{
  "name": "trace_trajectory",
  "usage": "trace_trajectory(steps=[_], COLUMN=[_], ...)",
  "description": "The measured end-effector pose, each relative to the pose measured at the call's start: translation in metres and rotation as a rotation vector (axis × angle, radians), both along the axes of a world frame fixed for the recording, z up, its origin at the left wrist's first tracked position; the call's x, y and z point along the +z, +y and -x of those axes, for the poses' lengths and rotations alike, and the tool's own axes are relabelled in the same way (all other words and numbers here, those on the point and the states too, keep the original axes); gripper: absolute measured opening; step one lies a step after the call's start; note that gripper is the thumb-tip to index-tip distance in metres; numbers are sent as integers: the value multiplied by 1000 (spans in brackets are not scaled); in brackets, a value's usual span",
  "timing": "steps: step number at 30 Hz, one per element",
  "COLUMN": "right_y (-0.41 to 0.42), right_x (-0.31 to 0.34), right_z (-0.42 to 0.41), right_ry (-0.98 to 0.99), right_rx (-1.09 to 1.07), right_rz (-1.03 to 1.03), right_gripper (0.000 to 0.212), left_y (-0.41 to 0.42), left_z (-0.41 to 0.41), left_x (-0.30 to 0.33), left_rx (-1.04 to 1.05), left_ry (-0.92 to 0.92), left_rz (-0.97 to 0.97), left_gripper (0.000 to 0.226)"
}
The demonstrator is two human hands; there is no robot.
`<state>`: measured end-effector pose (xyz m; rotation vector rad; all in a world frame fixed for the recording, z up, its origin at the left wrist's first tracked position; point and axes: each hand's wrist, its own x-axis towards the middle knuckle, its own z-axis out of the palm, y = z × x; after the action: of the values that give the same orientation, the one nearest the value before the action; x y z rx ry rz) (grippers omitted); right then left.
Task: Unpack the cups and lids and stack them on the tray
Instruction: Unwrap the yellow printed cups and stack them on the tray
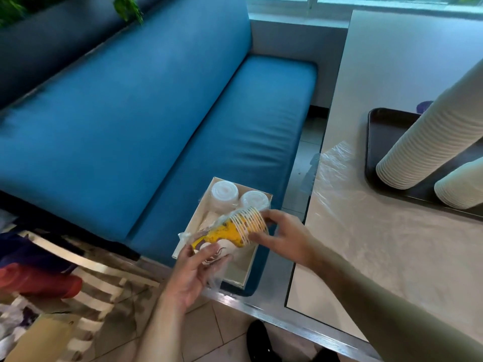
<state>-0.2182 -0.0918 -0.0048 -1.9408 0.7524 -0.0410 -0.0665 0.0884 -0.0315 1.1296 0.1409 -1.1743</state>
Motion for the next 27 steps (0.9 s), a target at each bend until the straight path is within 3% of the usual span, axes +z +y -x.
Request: trace_trajectory(steps=[2, 4, 6, 10, 13, 19, 22, 27], right_y=[4, 6, 4, -6, -11, -13, -16, -30], right_x=[10, 19, 30, 58, 75, 103, 114, 131], right_z=[-2, -2, 0, 10, 17, 35, 52, 80], right_ry=[-69, -134, -163, -123, -120, -163, -153, -173], right_rx=[-25, -46, -56, 2, 33, 89, 83, -37], right_rz=[-206, -352, -424, -350, -270, -171, -63, 133], right_gripper=[37, 40, 43, 30, 26, 15, 18, 18], left_y=[-4, -9, -15, -31, -52, -83, -98, -111], left_z=[6, 11, 14, 16, 27, 55, 71, 91], left_x=[8, 19, 29, 60, 86, 113, 120, 122], left_rx=[-7, -37, -114, -499, -673, -741, -754, -659], left_ry=[24, 19, -94, -733, -1050, -1499, -1587, -1513], left_rz=[46, 79, 61, -152, -205, -121, -72, -88], left_gripper=[75, 99, 102, 76, 67, 106, 102, 85])
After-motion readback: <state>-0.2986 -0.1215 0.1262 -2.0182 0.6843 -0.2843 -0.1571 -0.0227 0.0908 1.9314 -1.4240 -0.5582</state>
